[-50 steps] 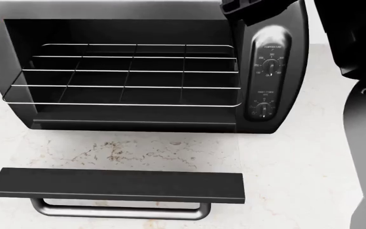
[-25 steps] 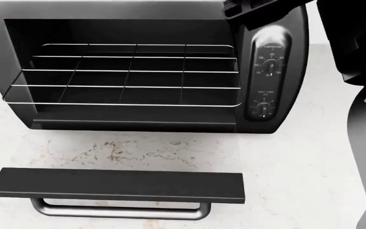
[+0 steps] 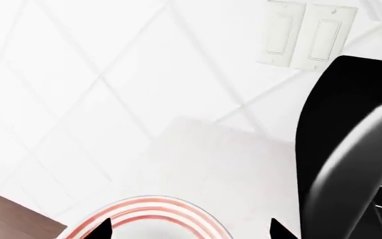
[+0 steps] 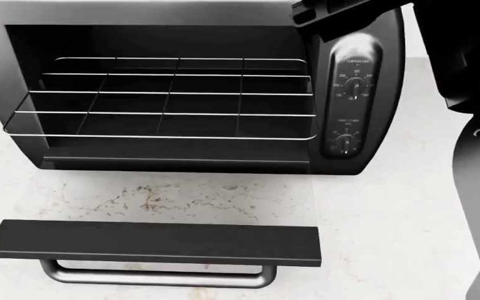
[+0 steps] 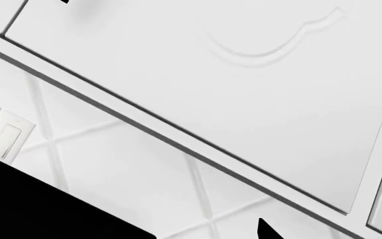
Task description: Pick the bread from the rack and place it on the plate on the counter.
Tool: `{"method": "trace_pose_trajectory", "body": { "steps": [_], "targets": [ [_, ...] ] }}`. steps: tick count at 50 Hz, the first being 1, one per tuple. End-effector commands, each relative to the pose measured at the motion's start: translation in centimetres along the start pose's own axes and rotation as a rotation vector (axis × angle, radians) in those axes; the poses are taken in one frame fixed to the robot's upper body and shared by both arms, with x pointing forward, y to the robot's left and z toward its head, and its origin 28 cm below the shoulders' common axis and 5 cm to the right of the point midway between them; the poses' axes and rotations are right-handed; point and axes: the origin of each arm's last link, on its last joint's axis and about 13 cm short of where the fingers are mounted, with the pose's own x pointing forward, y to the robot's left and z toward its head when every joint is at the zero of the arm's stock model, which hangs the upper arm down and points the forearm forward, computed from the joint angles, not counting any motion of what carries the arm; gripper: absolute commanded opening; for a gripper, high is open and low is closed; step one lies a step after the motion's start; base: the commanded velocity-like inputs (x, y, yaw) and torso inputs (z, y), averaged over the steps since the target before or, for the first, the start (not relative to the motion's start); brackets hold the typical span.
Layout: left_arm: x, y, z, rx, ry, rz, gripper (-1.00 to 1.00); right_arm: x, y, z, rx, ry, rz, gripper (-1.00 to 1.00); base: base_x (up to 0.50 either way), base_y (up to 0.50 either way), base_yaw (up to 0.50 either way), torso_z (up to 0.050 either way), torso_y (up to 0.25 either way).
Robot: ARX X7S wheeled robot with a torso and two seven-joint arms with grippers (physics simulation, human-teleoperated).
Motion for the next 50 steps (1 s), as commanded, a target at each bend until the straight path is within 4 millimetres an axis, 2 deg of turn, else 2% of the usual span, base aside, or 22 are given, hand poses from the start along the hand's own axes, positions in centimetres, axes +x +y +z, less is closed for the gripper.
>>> {"method": "trace_pose_trajectory", "body": {
  "steps": [1,9,15,50],
  "targets": [
    [-1.6,-0.4,1.3,-0.001,-0.084,-0.050,1.00,0.0,-0.1,0.3,0.027,-0.013,-0.003,1.00,0.00,0.00,0.00,0.000,0.000],
    [-2.8,-0.9,2.4,0.021,-0.130,-0.082,1.00,-0.1,-0.1,0.5,0.029,-0.015,-0.001,1.00,0.00,0.00,0.00,0.000,0.000],
    [-2.7,-1.4,3.2,0.051,-0.149,-0.120,1.00,-0.3,-0.1,0.6,0.028,-0.013,-0.004,1.00,0.00,0.00,0.00,0.000,0.000],
    [-2.4,-1.4,3.2,0.121,-0.284,-0.216,1.00,-0.6,0.0,0.5,0.034,-0.025,0.001,1.00,0.00,0.00,0.00,0.000,0.000]
  ]
}}
